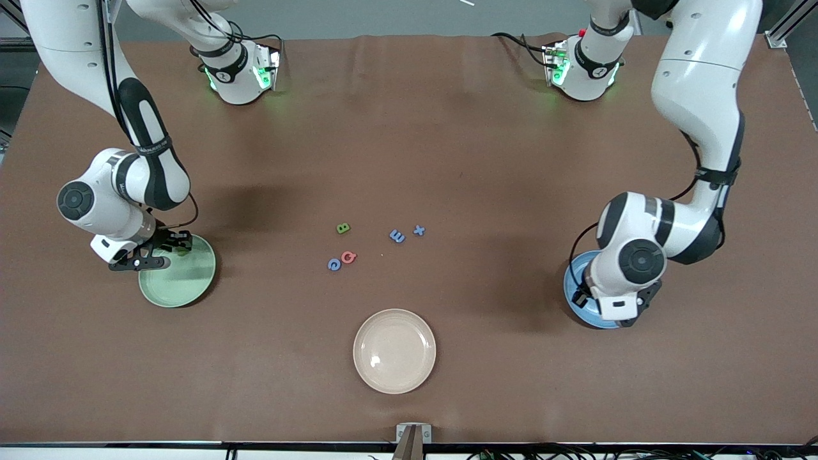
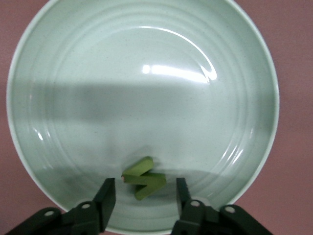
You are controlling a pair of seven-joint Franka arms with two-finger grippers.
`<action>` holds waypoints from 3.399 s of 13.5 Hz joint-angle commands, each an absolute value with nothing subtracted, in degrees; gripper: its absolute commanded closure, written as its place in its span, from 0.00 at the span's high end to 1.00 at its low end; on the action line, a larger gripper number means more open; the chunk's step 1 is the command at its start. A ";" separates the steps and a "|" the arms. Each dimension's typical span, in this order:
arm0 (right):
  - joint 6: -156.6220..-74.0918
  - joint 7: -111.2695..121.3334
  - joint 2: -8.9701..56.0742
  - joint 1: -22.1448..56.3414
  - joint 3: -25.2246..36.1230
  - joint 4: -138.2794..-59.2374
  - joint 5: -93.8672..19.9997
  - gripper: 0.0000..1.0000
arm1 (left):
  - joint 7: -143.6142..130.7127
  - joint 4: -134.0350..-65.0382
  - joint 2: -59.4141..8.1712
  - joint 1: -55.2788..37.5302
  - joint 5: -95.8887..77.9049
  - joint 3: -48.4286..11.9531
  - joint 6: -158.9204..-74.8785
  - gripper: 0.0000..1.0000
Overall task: Sort upper and lower case letters into plates
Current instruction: 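Reach the left gripper to the blue x while the right gripper reaches the B, then grasp the blue x with the left gripper while the right gripper grasps the B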
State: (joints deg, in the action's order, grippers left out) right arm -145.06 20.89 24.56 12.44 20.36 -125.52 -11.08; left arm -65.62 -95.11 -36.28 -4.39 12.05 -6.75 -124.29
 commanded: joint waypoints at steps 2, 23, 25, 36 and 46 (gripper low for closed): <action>-139.59 19.78 19.87 15.02 19.86 -125.34 -11.78 0.99 | -62.75 -101.07 -34.71 -2.02 12.13 -7.21 -128.93 0.23; -135.86 4.90 30.58 47.20 16.53 -110.65 -17.66 1.00 | -119.24 -87.37 -46.84 -30.13 11.69 -16.96 -134.21 0.86; -137.45 5.19 31.99 47.02 15.56 -110.65 -18.02 1.00 | -122.59 -87.63 -46.76 -30.59 11.95 -16.96 -133.77 0.83; -137.99 5.19 33.40 48.08 14.41 -112.15 -18.11 0.88 | -126.12 -87.89 -48.25 -32.08 11.87 -16.96 -134.12 0.64; -138.34 5.10 33.75 48.78 14.41 -112.76 -18.11 0.25 | -124.11 -87.71 -46.33 -27.61 12.13 -16.96 -133.77 0.00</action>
